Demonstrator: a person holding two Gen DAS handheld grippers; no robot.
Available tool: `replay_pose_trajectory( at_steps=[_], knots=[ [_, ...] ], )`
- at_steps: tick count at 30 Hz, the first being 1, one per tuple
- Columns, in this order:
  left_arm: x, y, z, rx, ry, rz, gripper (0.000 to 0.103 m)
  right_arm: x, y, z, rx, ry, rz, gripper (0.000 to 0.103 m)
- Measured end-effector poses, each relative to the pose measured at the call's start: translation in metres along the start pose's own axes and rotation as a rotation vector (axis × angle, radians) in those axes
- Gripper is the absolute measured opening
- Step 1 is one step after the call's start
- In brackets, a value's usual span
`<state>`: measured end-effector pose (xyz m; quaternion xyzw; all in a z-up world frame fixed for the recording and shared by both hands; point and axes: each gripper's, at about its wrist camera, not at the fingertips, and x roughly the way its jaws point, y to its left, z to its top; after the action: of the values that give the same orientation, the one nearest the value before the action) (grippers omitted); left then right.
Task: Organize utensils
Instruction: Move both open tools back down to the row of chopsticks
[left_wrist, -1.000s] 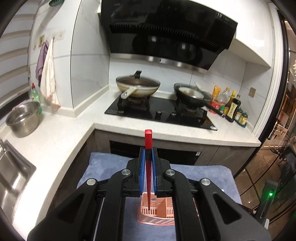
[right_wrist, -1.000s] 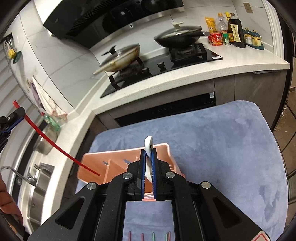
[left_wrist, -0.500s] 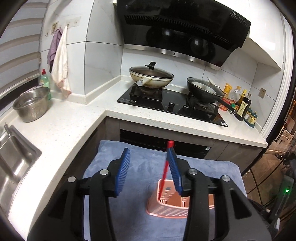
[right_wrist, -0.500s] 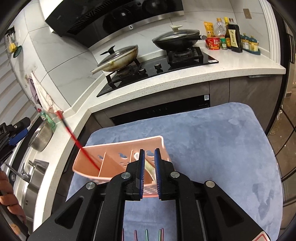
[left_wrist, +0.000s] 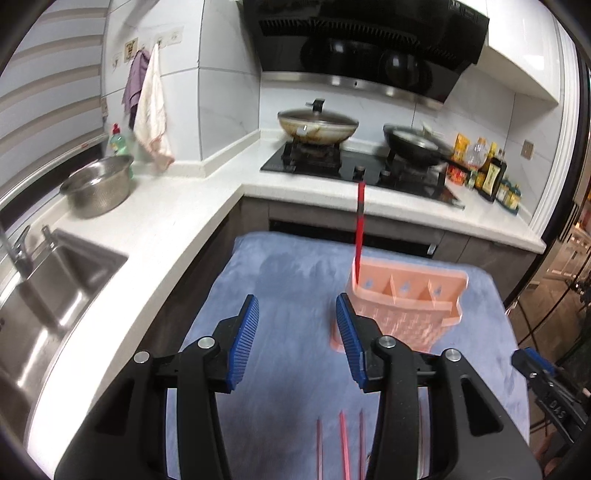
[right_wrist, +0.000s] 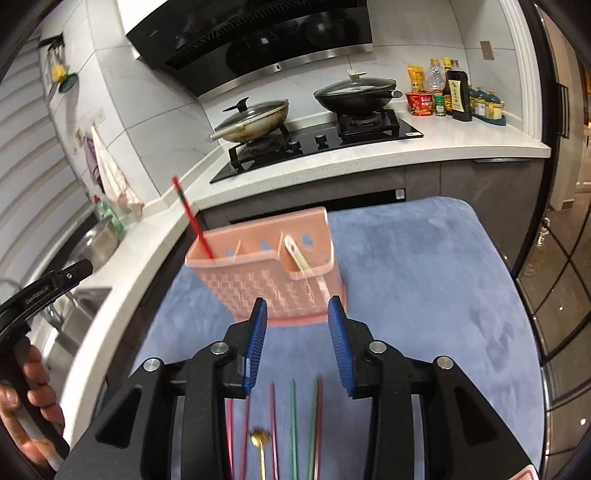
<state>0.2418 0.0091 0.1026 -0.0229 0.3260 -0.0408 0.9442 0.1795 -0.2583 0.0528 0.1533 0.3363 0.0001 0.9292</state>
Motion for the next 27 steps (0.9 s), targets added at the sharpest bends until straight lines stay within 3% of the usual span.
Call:
replay_pose_trajectory(
  at_steps=[4,7,14,20,27],
  knots=[
    [-0.010,0.005,-0.041,0.001,0.043,0.000,0.042,-0.017,-0.002,-0.038,-0.011,0.020,-0.024,0.035],
    [-0.015,0.008,-0.069,0.001,0.071,0.001,0.049,-0.027,-0.005,-0.070,-0.016,0.045,-0.043,0.035],
    [-0.019,0.004,-0.137,0.023,0.158,0.000,0.049,-0.034,-0.006,-0.141,-0.035,0.129,-0.082,0.035],
    [-0.020,0.005,-0.176,0.023,0.211,0.003,0.049,-0.027,-0.011,-0.186,-0.015,0.194,-0.090,0.035],
    [-0.019,0.006,-0.203,0.023,0.255,0.000,0.049,-0.018,-0.012,-0.215,-0.030,0.235,-0.108,0.035]
  ],
)
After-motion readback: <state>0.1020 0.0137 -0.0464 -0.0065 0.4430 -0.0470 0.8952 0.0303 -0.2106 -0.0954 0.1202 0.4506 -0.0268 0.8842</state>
